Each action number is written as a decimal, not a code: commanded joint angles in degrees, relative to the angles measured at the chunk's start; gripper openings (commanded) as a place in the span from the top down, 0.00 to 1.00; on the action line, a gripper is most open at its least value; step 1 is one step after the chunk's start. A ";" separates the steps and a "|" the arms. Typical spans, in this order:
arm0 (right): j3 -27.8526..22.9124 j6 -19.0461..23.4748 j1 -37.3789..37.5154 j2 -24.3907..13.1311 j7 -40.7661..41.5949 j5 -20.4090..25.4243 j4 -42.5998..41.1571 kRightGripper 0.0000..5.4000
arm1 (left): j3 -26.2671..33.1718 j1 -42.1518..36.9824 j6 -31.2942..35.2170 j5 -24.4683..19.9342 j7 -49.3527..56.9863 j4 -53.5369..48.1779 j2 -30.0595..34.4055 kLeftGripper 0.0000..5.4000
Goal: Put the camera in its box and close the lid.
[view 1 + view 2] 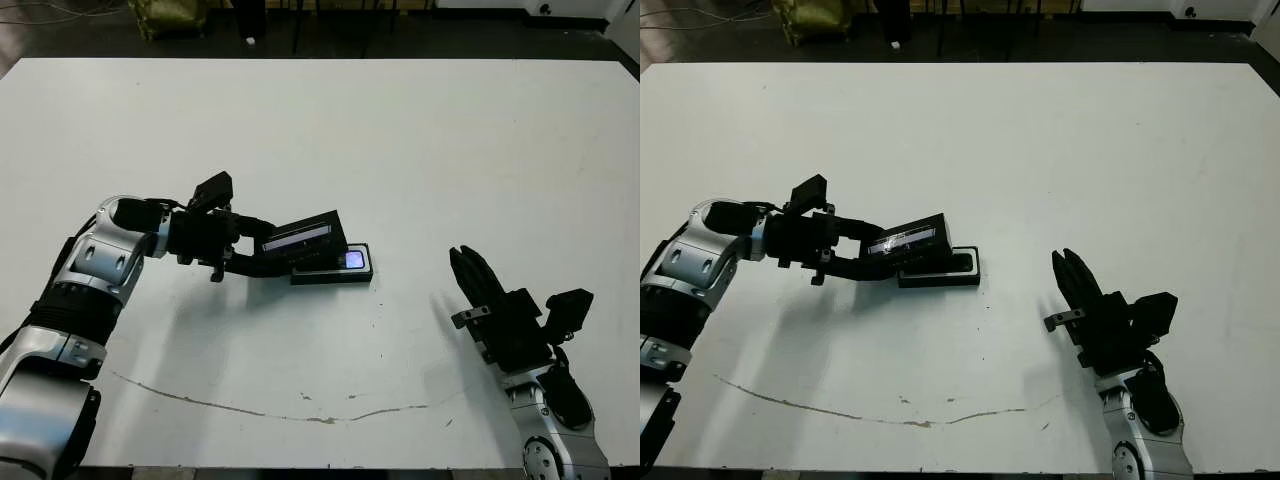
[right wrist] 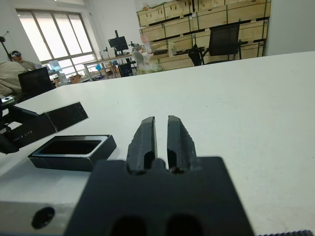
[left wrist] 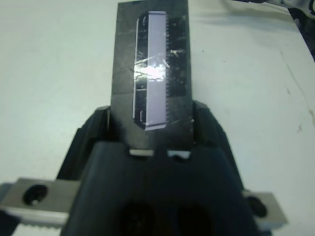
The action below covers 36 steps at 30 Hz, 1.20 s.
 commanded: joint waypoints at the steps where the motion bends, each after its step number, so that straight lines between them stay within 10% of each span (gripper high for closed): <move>1: -0.52 -0.34 0.15 -0.36 0.09 -0.18 1.08 1.00 | -0.57 1.15 -1.30 1.17 0.17 0.15 0.39 0.58; 26: -1.27 -3.26 -1.17 -0.74 2.43 -0.29 5.33 1.00 | -1.46 2.07 -2.32 2.42 2.41 1.46 -1.62 0.58; 36: -1.02 1.74 0.56 -0.70 0.88 1.94 -0.37 1.00 | -1.83 3.11 -5.02 2.54 3.57 2.20 -3.41 0.58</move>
